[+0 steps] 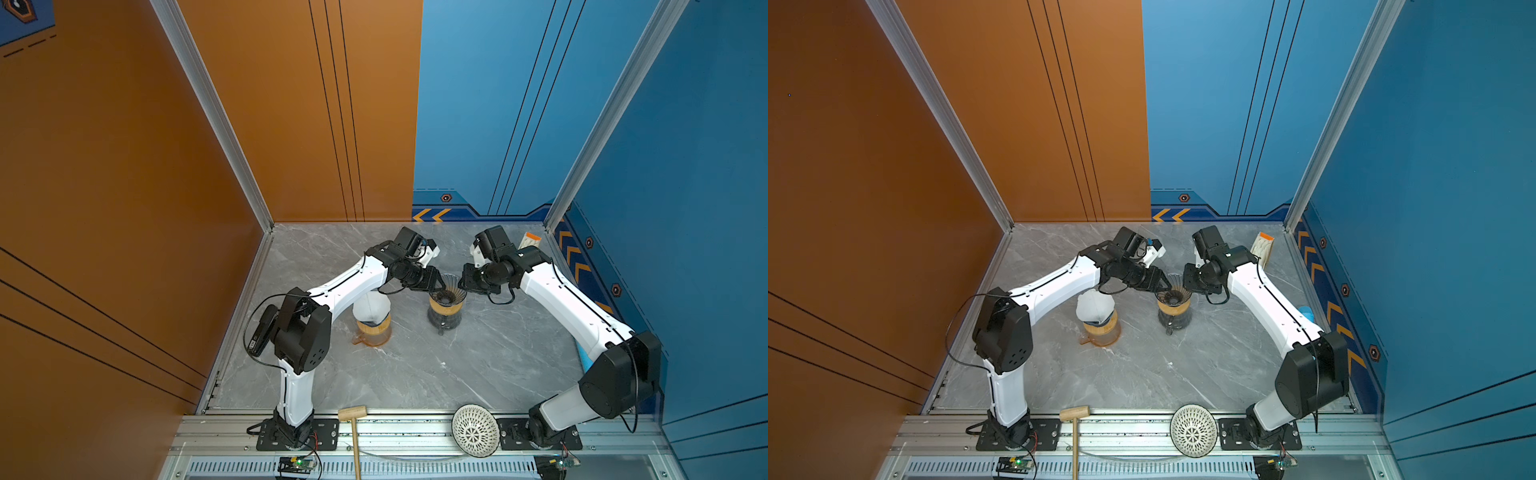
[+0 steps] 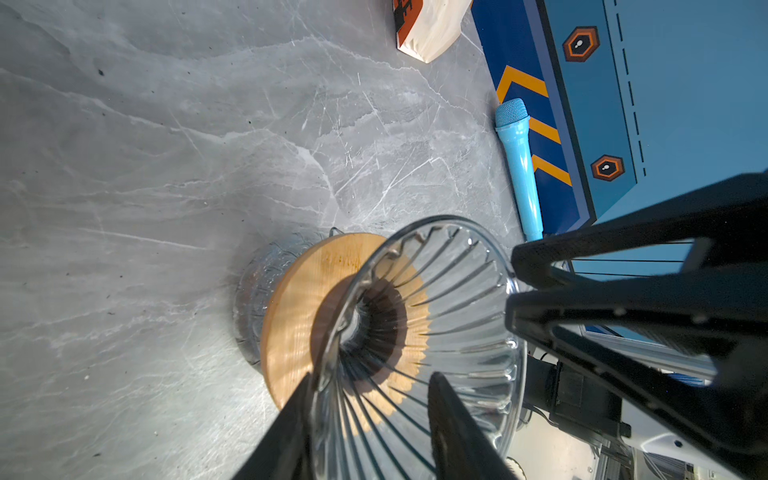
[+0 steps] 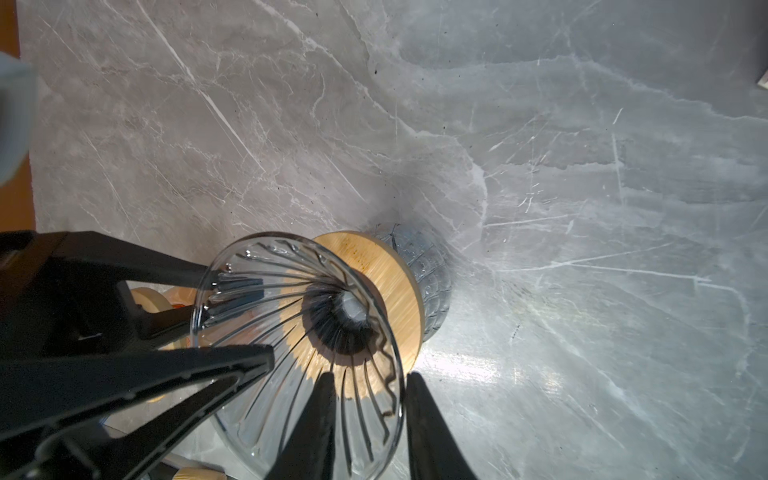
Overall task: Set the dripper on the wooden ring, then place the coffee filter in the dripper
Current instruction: 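Release the dripper and move the right gripper to the filter box while left withdraws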
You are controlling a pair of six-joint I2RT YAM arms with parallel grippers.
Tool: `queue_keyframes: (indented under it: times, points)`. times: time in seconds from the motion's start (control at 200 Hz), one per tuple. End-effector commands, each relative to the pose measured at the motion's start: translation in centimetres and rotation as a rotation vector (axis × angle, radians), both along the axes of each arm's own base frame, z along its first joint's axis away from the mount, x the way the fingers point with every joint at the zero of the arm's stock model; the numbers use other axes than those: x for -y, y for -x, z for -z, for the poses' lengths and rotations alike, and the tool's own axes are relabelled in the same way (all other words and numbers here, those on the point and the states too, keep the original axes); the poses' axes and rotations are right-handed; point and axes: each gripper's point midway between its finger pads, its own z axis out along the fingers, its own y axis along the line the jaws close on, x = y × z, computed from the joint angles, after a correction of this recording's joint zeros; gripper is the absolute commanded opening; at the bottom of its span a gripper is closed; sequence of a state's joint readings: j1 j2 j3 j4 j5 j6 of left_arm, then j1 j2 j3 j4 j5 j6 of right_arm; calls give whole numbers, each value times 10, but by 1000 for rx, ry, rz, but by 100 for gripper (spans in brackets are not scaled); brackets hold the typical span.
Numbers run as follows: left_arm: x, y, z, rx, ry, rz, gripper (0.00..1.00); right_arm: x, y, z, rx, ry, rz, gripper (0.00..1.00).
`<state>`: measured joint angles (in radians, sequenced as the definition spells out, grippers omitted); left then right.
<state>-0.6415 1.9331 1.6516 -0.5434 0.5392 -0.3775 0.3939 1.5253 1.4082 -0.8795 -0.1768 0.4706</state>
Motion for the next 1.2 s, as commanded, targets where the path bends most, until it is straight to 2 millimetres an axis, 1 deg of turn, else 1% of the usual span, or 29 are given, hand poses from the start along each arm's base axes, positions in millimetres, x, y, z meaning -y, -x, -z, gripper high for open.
queue_keyframes:
  times: [0.0,0.14,0.32,0.401,0.516,0.636,0.656,0.666,0.676,0.766,0.866,0.921,1.021,1.177,1.192]
  points:
    - [-8,-8,-42,115,19,-19,52,10,-5,-35,126,30,-17,31]
    - [-13,-10,-71,199,36,-28,61,32,-9,-53,202,83,17,30]
    - [-22,-9,-105,296,51,-43,75,64,-10,-66,247,107,89,29]
    - [-28,-7,-118,342,52,-50,80,81,-11,-71,267,134,129,29]
    - [-40,-4,-135,416,37,-64,83,110,-12,-71,275,182,198,29]
    - [-54,1,-145,480,12,-84,85,137,-15,-64,266,219,264,28]
    - [-56,1,-145,487,7,-88,85,141,-16,-61,266,222,274,28]
    - [-58,2,-146,491,7,-90,89,142,-16,-61,269,222,278,27]
    - [-59,3,-147,495,6,-92,90,144,-17,-61,271,221,283,27]
    - [-69,6,-150,535,5,-121,95,157,-25,-55,295,206,327,25]
    - [-81,8,-149,580,16,-164,100,171,-35,-44,305,211,373,24]
    - [-87,9,-144,594,19,-184,98,180,-40,-36,293,220,403,23]
    - [-99,9,-136,610,7,-217,98,194,-52,-21,283,226,455,23]
    - [-119,4,-124,609,-18,-270,98,214,-69,2,251,256,507,21]
    - [-121,3,-123,606,-19,-276,98,215,-71,1,254,258,509,20]
